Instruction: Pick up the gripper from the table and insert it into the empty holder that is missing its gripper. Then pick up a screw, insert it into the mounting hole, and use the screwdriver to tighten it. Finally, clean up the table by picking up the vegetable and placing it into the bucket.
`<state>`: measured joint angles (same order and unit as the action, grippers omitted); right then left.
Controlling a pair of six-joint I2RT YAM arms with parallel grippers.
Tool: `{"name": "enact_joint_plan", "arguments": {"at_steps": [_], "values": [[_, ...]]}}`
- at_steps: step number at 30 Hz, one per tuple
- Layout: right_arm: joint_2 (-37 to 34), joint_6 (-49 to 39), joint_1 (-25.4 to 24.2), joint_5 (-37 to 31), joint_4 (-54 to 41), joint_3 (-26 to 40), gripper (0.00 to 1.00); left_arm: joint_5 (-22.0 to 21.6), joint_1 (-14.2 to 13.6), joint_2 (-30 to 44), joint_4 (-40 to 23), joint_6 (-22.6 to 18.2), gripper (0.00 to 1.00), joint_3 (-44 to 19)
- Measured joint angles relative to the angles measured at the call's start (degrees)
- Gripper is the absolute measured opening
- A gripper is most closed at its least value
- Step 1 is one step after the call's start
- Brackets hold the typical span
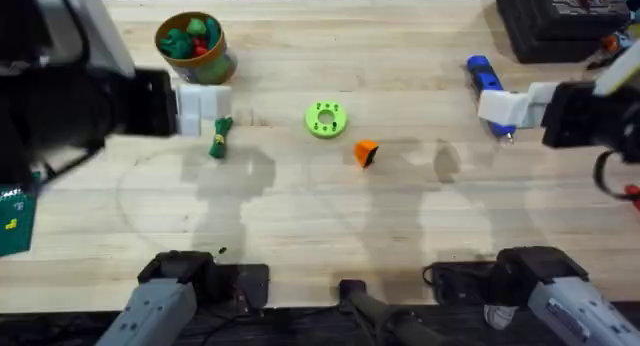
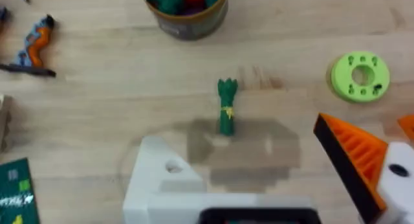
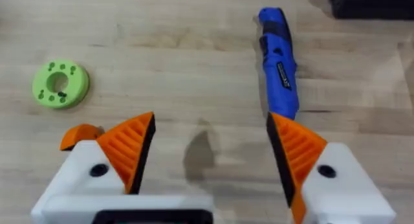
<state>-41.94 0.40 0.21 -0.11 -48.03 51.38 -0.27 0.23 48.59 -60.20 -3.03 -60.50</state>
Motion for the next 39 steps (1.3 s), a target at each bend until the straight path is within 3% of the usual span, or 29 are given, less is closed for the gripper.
{"name": "enact_joint_plan", "arguments": {"at_steps": [6,8,16,20,26,32,39], "values": [[-8.14,-0.01,0.0,-0.01,-6.74,7.99,0.993,0.0,0.0,12.62,-7.54,-0.02,0.986,-10.72],[-9.92,-0.01,0.0,-0.01,-6.9,8.45,0.993,0.0,0.0,17.33,-8.23,-0.02,0.986,-11.72],[-10.46,0.01,0.0,-0.01,-6.93,8.47,0.993,0.0,0.5,24.47,-9.63,-0.26,0.986,-11.72],[-10.44,0.0,0.0,-0.01,-7.35,8.47,0.993,0.0,1.62,28.29,-6.23,-2.29,0.986,-10.32],[-10.46,0.01,0.0,-0.01,-7.41,8.47,0.993,0.0,2.34,34.84,3.1,-3.94,0.986,-0.5],[-10.45,0.01,0.0,-0.01,-7.41,8.47,0.993,0.01,2.39,37.61,11.1,-4.04,0.986,4.87],[-10.46,0.0,0.0,-0.01,-7.4,8.47,0.993,0.01,3.7,41.74,13.18,-4.01,0.985,5.91]]}}
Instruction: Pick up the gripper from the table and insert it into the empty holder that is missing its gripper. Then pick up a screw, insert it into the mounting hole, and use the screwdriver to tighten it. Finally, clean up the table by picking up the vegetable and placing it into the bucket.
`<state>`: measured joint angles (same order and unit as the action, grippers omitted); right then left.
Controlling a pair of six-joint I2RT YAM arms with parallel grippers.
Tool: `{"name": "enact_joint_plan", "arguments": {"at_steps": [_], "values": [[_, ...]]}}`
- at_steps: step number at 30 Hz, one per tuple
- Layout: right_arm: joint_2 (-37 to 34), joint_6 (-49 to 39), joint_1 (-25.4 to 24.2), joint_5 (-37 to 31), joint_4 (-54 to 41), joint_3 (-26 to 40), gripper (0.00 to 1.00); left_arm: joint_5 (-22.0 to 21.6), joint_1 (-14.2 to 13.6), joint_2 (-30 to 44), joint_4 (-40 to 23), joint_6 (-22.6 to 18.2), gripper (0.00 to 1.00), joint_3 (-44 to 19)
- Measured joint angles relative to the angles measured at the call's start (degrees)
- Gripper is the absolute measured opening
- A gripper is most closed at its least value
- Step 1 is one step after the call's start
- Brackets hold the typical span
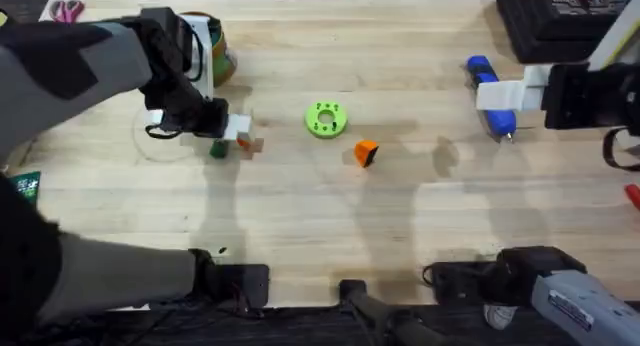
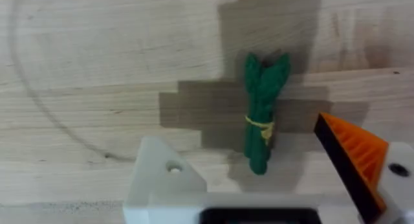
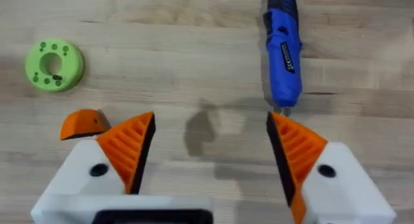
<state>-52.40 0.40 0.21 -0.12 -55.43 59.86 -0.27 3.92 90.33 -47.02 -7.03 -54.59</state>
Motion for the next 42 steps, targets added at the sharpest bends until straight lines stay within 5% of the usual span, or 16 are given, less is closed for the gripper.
{"name": "enact_joint_plan", "arguments": {"at_steps": [2,4,9,10,12,19,20,26,35,42], "values": [[-0.01,-0.01,0.0,0.0,-0.01,0.0,0.994,0.42,0.53,1.81,0.14,0.18,0.988,0.03],[0.01,0.01,0.0,0.0,-0.03,0.0,0.993,2.31,0.89,2.58,0.09,0.61,0.864,-0.27],[-0.01,-0.01,0.0,0.0,-0.03,0.0,0.994,6.53,0.3,2.99,-0.03,0.69,0.143,-0.49],[-0.01,0.01,0.0,0.0,-0.04,0.0,0.993,6.72,0.28,2.99,-0.04,0.52,0.042,-0.63],[-0.01,-0.01,0.0,0.0,-0.03,0.0,0.993,6.7,0.33,2.99,-0.05,0.68,0.013,-0.68],[-0.01,-0.01,0.0,0.0,-0.07,0.0,0.993,6.7,0.35,2.99,-0.07,0.68,0.015,-0.68],[-0.01,0.0,0.0,0.0,-0.07,0.0,0.994,6.49,0.35,2.99,-0.18,0.38,0.083,-0.68],[0.0,0.01,0.0,0.0,-0.07,0.0,0.993,1.85,1.98,3.12,-0.88,0.99,0.949,-0.95],[0.01,0.0,0.0,0.0,-0.07,0.0,0.993,4.45,1.2,2.2,-4.73,3.32,0.986,-2.97],[-0.01,0.01,0.0,0.0,-0.07,0.0,0.992,7.41,1.2,-12.6,-4.84,4.34,0.986,-4.53]]}}
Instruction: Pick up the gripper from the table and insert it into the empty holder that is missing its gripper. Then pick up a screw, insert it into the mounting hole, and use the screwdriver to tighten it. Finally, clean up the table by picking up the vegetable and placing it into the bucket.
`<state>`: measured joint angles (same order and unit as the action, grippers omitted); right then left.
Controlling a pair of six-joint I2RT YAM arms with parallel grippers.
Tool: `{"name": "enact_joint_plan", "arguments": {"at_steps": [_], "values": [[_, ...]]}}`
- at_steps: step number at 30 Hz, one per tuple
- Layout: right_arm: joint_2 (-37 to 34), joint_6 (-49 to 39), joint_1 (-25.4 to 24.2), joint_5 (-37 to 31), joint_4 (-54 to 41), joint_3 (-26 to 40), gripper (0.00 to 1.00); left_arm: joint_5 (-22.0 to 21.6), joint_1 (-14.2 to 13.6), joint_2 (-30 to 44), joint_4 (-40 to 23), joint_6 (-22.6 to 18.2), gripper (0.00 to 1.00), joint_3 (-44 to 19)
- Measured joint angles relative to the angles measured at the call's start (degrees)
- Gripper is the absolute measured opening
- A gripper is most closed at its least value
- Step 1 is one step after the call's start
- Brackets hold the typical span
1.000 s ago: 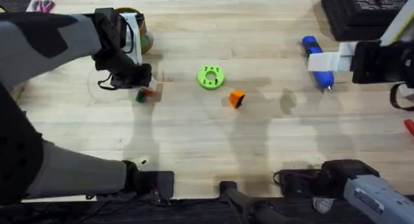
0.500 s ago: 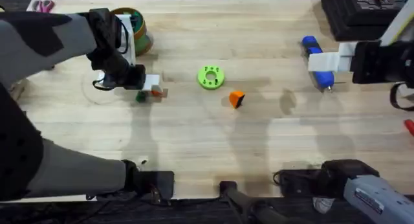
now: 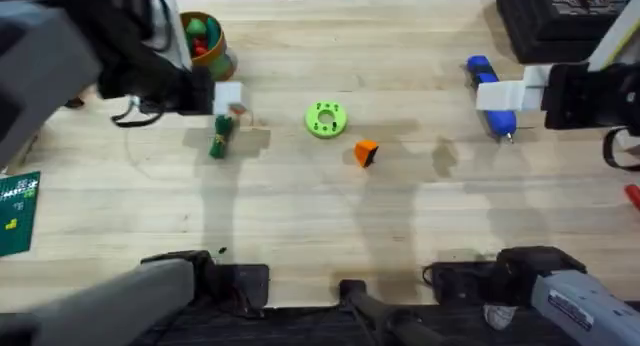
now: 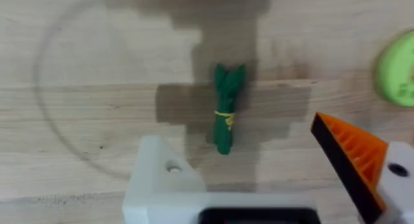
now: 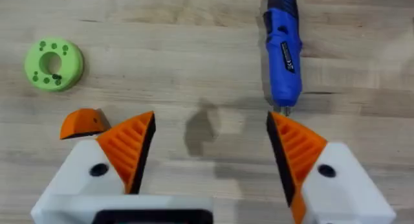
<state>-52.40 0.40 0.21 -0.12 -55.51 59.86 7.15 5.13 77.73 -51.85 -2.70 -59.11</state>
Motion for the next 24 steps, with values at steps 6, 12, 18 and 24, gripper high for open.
{"name": "enact_joint_plan", "arguments": {"at_steps": [6,12,18,24], "values": [[0.01,0.0,0.0,0.0,0.0,0.0,0.994,6.35,0.0,-13.2,0.82,1.42,0.985,-0.2],[0.02,0.0,0.0,0.0,0.0,0.0,0.993,12.55,0.0,-25.08,-0.01,4.23,0.986,-0.26],[0.0,0.0,0.0,0.0,0.0,0.0,0.993,15.77,0.0,-31.38,0.68,4.98,0.986,-0.3],[0.0,0.0,0.0,0.0,0.0,0.0,0.993,15.75,0.0,-32.31,0.94,5.14,0.985,-0.24]]}}
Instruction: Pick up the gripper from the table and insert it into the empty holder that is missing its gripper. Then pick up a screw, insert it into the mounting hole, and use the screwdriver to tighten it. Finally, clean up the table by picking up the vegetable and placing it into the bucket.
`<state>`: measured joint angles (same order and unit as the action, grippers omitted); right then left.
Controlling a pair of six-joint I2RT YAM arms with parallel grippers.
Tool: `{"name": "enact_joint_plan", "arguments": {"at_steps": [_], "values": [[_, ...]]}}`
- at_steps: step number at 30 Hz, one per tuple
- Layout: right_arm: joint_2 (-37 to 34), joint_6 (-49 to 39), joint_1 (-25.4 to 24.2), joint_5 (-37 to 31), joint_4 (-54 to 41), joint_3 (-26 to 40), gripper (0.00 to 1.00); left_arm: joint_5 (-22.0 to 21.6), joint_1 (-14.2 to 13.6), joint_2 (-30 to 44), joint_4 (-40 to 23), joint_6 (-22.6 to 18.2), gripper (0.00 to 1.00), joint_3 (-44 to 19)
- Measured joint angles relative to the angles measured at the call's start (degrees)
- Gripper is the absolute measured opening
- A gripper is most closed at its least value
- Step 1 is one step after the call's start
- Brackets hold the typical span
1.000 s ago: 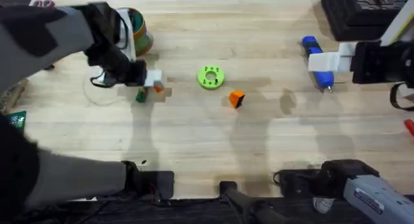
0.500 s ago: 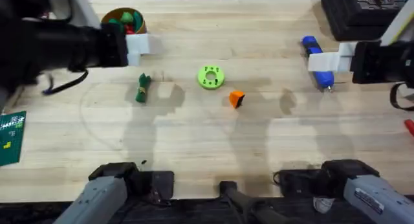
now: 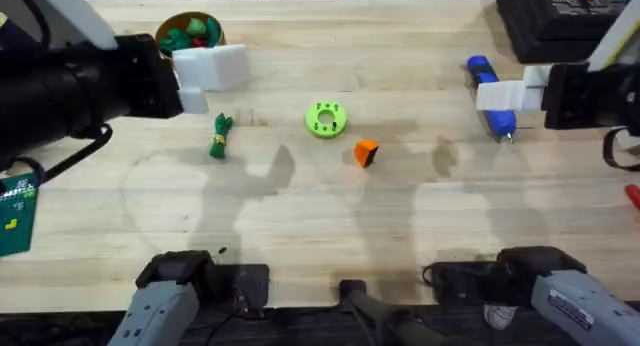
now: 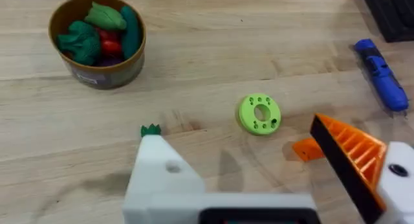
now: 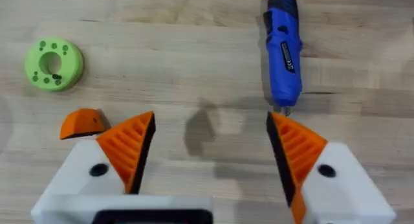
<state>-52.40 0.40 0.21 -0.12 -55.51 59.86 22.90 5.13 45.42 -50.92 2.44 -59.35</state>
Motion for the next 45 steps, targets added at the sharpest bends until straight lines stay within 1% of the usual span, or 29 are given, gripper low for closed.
{"name": "enact_joint_plan", "arguments": {"at_steps": [3,5,8,11,14,17,22,26,28,32,35,39,45], "values": [[0.01,-0.01,0.0,0.0,0.0,0.0,0.993,-0.02,0.0,-0.33,4.0,0.02,0.986,2.05],[0.0,0.0,0.0,0.0,0.0,0.0,0.993,0.0,0.0,-1.82,8.73,0.02,0.986,5.74],[0.02,-0.02,0.0,0.0,0.0,0.0,0.993,0.07,0.0,-6.38,17.72,0.04,0.986,14.38],[0.0,0.0,0.0,0.0,0.0,0.0,0.993,0.38,0.0,-13.28,26.86,0.07,0.986,25.04],[0.01,0.0,0.0,0.0,-0.02,0.0,0.993,0.76,0.0,-19.53,32.63,0.1,0.986,33.07],[0.0,0.0,0.0,0.0,0.0,0.0,0.993,1.16,0.0,-26.18,36.24,0.22,0.986,40.29],[0.02,0.0,0.0,0.0,0.0,0.0,0.993,1.36,0.0,-35.52,37.81,0.24,0.986,48.43],[0.0,0.0,0.0,0.0,0.0,0.0,0.993,1.36,0.0,-42.26,38.15,0.24,0.986,52.84],[0.0,-0.01,0.0,0.0,-0.01,0.0,0.992,1.54,-0.07,-44.68,39.74,0.26,0.986,54.93],[0.0,0.0,0.0,0.0,0.0,0.0,0.993,2.45,-0.11,-45.12,44.78,0.46,0.986,57.3],[0.0,0.0,0.0,0.0,0.0,0.0,0.993,3.96,-0.11,-45.1,46.31,0.63,0.986,58.13],[0.0,0.0,0.0,0.0,-0.02,0.0,0.993,7.75,-0.11,-45.12,46.56,0.68,0.986,58.25],[0.0,0.0,0.0,0.0,0.0,0.0,0.993,16.65,-0.11,-45.1,46.27,0.68,0.986,58.25]]}}
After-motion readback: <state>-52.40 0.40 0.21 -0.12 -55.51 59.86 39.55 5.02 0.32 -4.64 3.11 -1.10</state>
